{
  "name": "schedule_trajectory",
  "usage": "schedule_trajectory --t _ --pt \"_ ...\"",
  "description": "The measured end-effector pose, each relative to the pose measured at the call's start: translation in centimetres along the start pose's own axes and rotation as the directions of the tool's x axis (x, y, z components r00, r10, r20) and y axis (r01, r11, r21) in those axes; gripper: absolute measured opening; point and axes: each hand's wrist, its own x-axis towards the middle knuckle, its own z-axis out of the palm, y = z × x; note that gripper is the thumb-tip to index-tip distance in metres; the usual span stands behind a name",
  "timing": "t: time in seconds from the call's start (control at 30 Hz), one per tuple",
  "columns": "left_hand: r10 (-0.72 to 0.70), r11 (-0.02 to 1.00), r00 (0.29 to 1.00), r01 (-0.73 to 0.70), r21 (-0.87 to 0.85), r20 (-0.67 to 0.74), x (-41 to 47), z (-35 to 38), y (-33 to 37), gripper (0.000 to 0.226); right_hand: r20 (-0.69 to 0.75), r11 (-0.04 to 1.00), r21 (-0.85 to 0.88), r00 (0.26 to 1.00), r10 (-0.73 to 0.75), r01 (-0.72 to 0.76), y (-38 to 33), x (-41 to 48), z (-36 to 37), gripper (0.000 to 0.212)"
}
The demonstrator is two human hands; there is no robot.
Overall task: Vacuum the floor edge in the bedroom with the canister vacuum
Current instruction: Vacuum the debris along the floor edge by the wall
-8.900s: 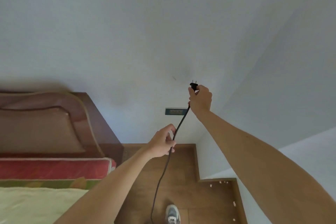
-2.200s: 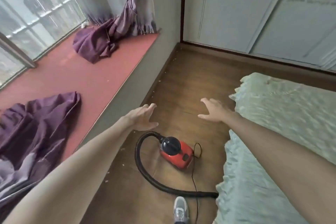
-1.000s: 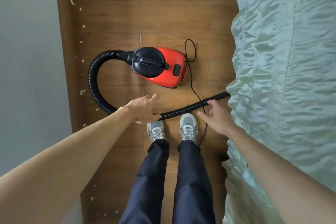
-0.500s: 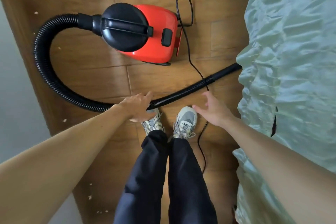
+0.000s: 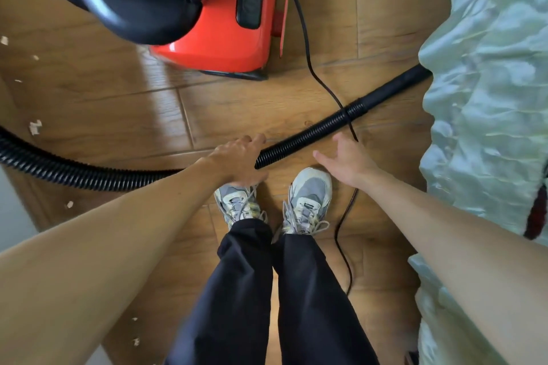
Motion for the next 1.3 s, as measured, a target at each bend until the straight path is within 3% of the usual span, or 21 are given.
schedule_trajectory --t 0.13,0.23,0.53,0.7,0.9,1.03,1.13,1.3 --pt "0.017 1.000 0.999 -0.017 0.014 -0.048 3.4 1.7 0.2 0.071 -0.064 0.968 0.210 0.985 0.157 -0.141 0.4 3.1 1.1 0.061" --pt "0.005 1.000 0.998 -0.006 -0.014 -0.058 5.1 3.0 0.4 0.062 -0.064 0.858 0.451 0.950 0.306 -0.246 0.6 5.7 2.0 0.064" --pt "-0.013 1.000 0.998 0.011 -0.018 -0.068 5.0 4.0 -0.6 0.066 -0.132 0.607 0.754 0.846 0.516 -0.252 -1.7 8.8 4.5 0.056" --pt "0.035 0.999 0.999 -0.036 -0.018 -0.011 3.3 3.7 -2.9 0.082 -0.116 0.517 0.816 0.805 0.582 -0.257 -3.1 8.5 5.3 0.055" --pt "0.042 0.997 0.999 -0.041 -0.064 0.028 0.8 4.5 -4.8 0.086 -0.060 0.367 0.909 0.808 0.585 -0.198 -4.0 7.5 6.5 0.056" --pt "0.032 0.996 0.991 -0.021 -0.087 0.127 -1.6 5.0 -6.4 0.074 -0.024 0.270 0.948 0.810 0.587 -0.168 -4.6 6.5 6.0 0.065" --pt "0.007 0.998 0.993 0.000 -0.059 0.122 -3.4 5.6 -7.1 0.064 0.016 0.279 0.941 0.849 0.528 -0.192 -4.7 5.2 6.0 0.053" --pt "-0.023 1.000 0.990 0.024 -0.005 0.141 -6.2 6.3 -6.7 0.073 0.022 0.318 0.924 0.861 0.508 -0.211 -5.7 2.2 7.2 0.041"
